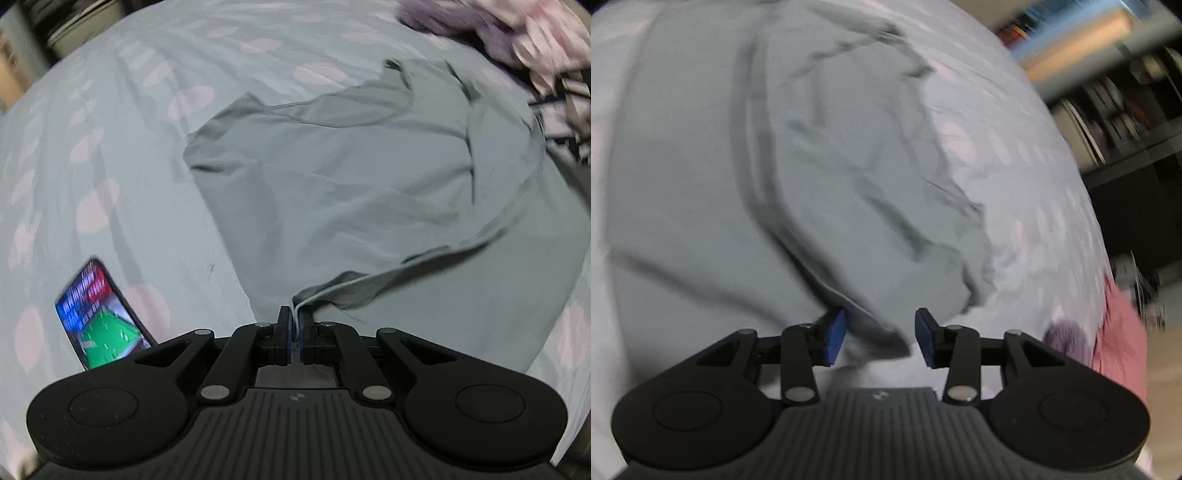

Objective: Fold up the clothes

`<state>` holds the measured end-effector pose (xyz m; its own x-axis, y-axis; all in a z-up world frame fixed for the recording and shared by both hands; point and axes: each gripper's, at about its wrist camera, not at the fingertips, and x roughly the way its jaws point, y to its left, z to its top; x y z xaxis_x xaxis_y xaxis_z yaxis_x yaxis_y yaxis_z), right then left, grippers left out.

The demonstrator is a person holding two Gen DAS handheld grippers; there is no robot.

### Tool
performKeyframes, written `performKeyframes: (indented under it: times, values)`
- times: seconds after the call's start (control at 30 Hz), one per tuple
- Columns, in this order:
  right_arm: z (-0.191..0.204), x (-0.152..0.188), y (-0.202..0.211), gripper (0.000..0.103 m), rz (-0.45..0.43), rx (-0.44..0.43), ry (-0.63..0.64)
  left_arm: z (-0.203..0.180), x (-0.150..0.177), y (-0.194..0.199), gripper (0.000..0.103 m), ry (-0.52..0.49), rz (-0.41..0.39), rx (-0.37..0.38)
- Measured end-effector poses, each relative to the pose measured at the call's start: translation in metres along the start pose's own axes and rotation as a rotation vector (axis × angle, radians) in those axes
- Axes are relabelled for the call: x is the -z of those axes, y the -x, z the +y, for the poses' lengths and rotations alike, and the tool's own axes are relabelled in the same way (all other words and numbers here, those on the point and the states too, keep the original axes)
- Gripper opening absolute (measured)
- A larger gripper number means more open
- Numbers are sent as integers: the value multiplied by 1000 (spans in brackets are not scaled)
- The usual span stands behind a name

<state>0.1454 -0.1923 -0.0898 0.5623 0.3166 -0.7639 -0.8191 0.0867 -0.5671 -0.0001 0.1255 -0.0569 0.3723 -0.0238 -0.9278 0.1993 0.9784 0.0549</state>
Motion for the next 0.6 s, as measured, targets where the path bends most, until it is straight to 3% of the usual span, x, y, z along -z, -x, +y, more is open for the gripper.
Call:
performKeyframes:
  times: [0.1,0.23,0.27,0.43,0.5,0.53,0.6]
  values:
    - [-14,-5,-9,44,47,22,-165,3,1,-3,5,35,10,0]
    - [-39,2,-6,44,85,35,-411,8,1,-4,17,84,17,-9]
    - [-42,6,-4,44,87,27,-454,9,0,-2,21,99,12,-21]
    - [-50,22,10,46,58,-72,-624,26,0,11,22,215,-17,-95]
    - [-51,27,14,47,40,-143,-687,26,3,17,22,214,5,-45]
    - [-51,31,15,54,42,-225,-740,24,6,18,23,208,30,11]
    - [-48,42,17,57,44,-349,-829,19,14,20,27,206,72,128]
